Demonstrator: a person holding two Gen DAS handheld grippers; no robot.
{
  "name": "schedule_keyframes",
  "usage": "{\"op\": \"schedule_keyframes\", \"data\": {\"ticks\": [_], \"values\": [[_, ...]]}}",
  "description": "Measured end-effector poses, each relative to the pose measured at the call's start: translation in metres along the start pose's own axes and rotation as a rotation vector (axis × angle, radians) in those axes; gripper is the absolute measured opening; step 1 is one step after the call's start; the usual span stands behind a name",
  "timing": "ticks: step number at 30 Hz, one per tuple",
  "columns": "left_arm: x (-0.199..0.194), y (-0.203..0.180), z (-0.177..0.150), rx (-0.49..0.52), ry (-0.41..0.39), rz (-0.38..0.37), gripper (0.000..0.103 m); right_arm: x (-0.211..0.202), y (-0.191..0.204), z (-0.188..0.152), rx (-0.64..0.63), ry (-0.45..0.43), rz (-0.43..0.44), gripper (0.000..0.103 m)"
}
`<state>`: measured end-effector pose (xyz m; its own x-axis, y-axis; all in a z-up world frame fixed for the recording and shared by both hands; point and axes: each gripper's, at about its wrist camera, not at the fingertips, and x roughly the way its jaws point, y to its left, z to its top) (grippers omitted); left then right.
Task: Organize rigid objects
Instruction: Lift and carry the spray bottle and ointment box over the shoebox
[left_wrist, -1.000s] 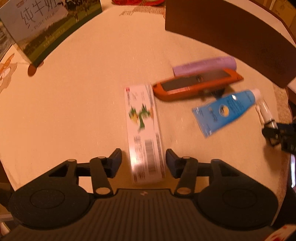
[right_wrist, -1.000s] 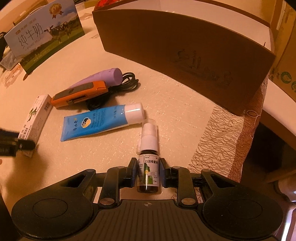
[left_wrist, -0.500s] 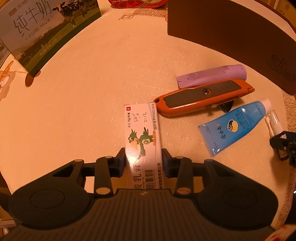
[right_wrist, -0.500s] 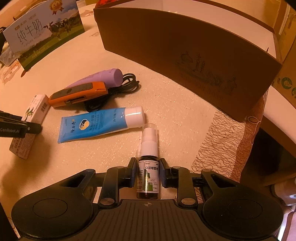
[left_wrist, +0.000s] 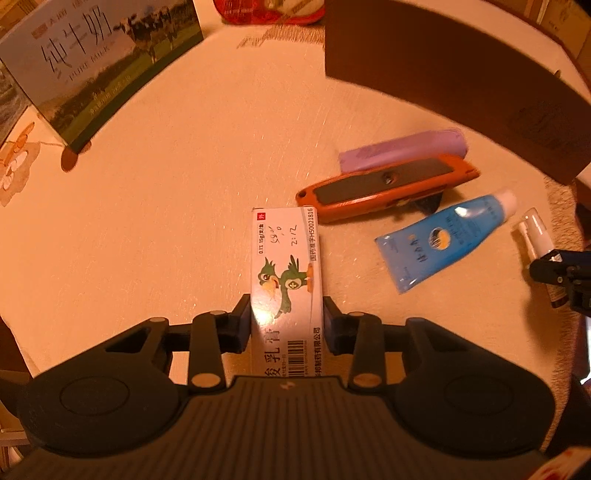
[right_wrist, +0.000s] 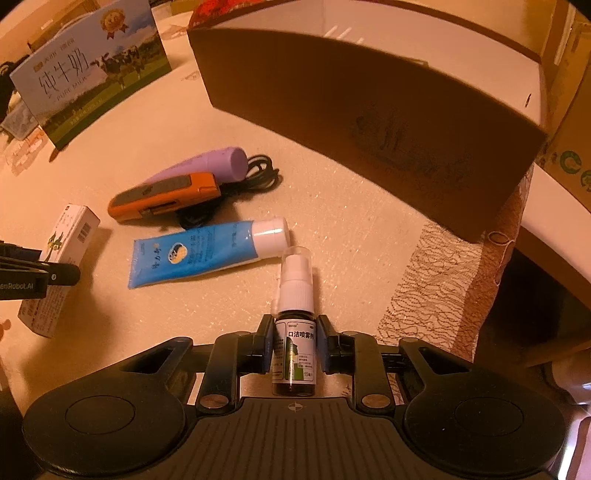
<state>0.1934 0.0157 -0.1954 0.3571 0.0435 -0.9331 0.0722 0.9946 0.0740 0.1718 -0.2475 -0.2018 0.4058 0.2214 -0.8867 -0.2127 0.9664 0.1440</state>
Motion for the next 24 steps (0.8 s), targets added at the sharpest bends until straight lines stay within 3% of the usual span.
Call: {"op": "schedule_keyframes", "data": {"ticks": [9,24], "values": [[-0.05,-0.015,0.024,0.013,-0.126,-0.037,0.034,-0.04,-0.005,0.017,0.037,-0.086,0.032,0.02],[-0.09,-0.079,0.112,0.163,-0.339,-0.133,0.034,-0.094,-0.047,0.081,0.143,-0.272,0.057,0.02]]}}
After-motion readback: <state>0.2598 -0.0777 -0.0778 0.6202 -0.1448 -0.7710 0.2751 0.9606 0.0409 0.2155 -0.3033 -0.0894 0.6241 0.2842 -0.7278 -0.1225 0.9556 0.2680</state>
